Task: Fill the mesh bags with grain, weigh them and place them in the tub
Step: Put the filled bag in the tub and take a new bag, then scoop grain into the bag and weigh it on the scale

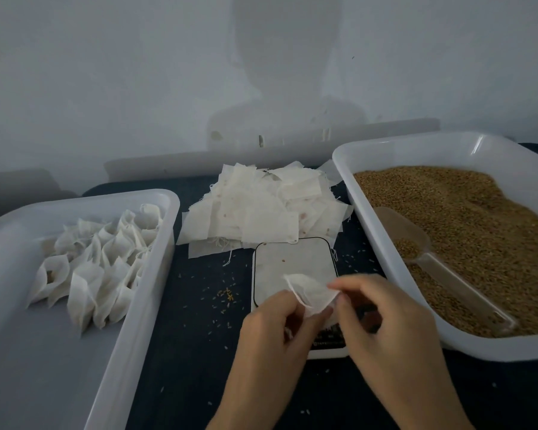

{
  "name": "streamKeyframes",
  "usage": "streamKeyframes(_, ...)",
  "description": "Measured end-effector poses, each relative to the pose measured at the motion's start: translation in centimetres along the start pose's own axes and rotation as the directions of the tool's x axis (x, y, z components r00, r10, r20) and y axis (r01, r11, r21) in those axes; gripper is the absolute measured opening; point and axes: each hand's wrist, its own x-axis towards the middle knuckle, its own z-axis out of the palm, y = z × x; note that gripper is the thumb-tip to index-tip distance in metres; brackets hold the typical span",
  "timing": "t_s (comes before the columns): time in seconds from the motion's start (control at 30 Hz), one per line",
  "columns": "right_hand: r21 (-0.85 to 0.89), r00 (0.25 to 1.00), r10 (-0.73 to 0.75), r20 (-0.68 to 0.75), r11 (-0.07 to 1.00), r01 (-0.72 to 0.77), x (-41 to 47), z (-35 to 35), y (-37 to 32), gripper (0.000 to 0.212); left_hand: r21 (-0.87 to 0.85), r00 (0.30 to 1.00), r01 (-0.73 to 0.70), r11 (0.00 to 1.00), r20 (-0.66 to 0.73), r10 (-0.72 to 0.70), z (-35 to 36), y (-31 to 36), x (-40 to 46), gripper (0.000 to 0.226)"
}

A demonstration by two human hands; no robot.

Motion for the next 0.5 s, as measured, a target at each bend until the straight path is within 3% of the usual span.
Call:
streamKeyframes(0.1,0.046,0.997,0.054,0.046,0.997,-0.056,0.6,-0.2,0.2,0.027,0.044,1.000,-0.013,0.999,0.013,0.013,0.1,-0.1,0.4,0.027)
streamKeyframes(0.2,-0.130,0.971,0.013,0.240,0.991,0.019,0.3,0.1,0.0,0.031,-0.032,0.998,0.052,0.998,-0.042,-0.053,-0.1,0.1,1.0,0.030)
streamKeyframes(0.33,-0.253,0.976,-0.077,0.203,0.959,0.128,-0.3,0.3,-0.9,0.021,-0.009,0.996,0.068,0.998,-0.053,-0.068,0.1,0.2,1.5,0.041)
streamKeyframes(0.43,-0.163,0.990,-0.082,0.116,0.981,0.100,-0.3,-0.2,-0.8,0.011,0.031,1.000,0.024,0.999,-0.021,-0.023,0.3,0.4,1.0,0.031)
streamKeyframes(0.5,-0.001,0.990,0.012,0.142,1.000,-0.012,-0.1,-0.7,-0.5,0.011,-0.050,0.995,-0.054,0.997,0.078,0.058,-0.3,0.5,0.4,0.021)
